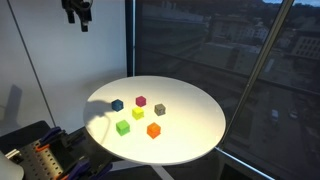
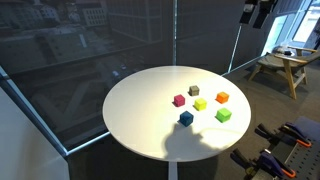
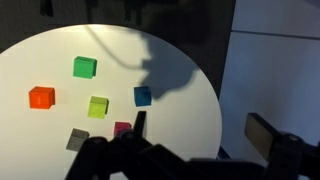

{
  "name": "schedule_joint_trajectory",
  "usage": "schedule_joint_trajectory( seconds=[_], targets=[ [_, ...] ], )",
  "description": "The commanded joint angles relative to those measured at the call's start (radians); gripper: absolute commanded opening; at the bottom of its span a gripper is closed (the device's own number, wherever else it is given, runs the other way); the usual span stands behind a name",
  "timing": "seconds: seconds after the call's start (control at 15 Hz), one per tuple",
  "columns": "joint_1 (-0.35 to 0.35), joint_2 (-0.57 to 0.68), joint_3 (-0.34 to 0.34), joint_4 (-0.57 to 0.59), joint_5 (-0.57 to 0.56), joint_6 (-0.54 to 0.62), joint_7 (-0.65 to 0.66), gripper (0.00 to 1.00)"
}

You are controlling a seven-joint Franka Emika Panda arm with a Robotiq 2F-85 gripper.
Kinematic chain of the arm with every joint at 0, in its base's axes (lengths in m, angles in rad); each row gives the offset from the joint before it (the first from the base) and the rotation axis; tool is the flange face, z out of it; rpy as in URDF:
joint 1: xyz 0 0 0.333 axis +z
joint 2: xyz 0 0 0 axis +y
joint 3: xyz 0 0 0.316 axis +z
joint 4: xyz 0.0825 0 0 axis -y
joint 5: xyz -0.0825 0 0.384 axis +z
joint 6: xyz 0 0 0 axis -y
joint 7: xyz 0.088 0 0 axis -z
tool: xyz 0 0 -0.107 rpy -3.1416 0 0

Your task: Put the blue block onto the yellow one

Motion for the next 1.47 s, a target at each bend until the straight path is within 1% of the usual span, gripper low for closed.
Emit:
schedule_joint_trajectory(
  seconds=[0.0, 0.33, 0.67, 1.13, 1.4],
  targets=[
    [-0.04, 0.028, 0.013, 0.022, -0.03, 0.034, 0.024, 1.0],
    [-0.071, 0.066, 0.037, 0.003, -0.093, 0.146, 0.062, 1.0],
    [-0.069, 0.126, 0.055, -0.023, -0.135, 0.23, 0.102, 1.0],
    [-0.053, 0.225, 0.036, -0.049, -0.112, 0.271, 0.068, 1.0],
    [-0.05, 0.28, 0.037, -0.061, -0.116, 0.308, 0.061, 1.0]
  ],
)
